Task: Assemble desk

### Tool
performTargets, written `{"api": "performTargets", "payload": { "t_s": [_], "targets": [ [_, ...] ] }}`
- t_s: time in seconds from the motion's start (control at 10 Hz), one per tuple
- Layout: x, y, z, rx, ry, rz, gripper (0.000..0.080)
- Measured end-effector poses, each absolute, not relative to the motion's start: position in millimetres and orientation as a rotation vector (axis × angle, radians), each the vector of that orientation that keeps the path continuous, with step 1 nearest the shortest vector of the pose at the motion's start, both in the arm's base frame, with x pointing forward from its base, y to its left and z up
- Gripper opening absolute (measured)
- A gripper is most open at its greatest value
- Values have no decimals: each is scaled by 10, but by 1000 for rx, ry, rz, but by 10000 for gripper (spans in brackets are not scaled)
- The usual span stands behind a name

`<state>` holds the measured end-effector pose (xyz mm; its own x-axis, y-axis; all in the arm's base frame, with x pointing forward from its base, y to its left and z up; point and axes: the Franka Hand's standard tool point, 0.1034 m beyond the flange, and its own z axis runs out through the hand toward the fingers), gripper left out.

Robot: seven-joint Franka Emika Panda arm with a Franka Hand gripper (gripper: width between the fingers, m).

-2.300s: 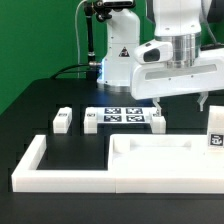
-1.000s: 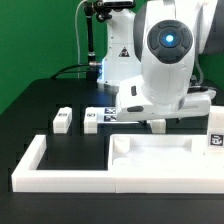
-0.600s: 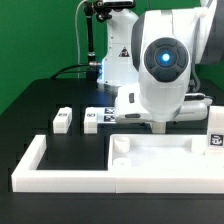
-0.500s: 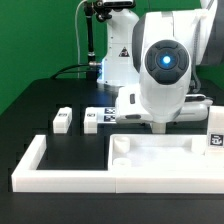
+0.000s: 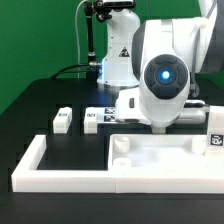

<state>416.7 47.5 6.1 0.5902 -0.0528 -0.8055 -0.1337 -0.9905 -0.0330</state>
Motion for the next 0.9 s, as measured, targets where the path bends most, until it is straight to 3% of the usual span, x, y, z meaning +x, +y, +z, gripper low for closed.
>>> {"api": "performTargets", "payload": {
  "t_s": [0.2,0.4,0.5,0.6,0.9],
  "targets": [
    [4191,467,55,-2729,159,1357,649],
    [4187,465,50,-2728,159,1359,416],
    [4186,465,49,-2728,160,1359,416],
    [4185,464,49,-2728,160,1359,288],
    [4186,463,49,-2727,160,1359,288]
  ]
}}
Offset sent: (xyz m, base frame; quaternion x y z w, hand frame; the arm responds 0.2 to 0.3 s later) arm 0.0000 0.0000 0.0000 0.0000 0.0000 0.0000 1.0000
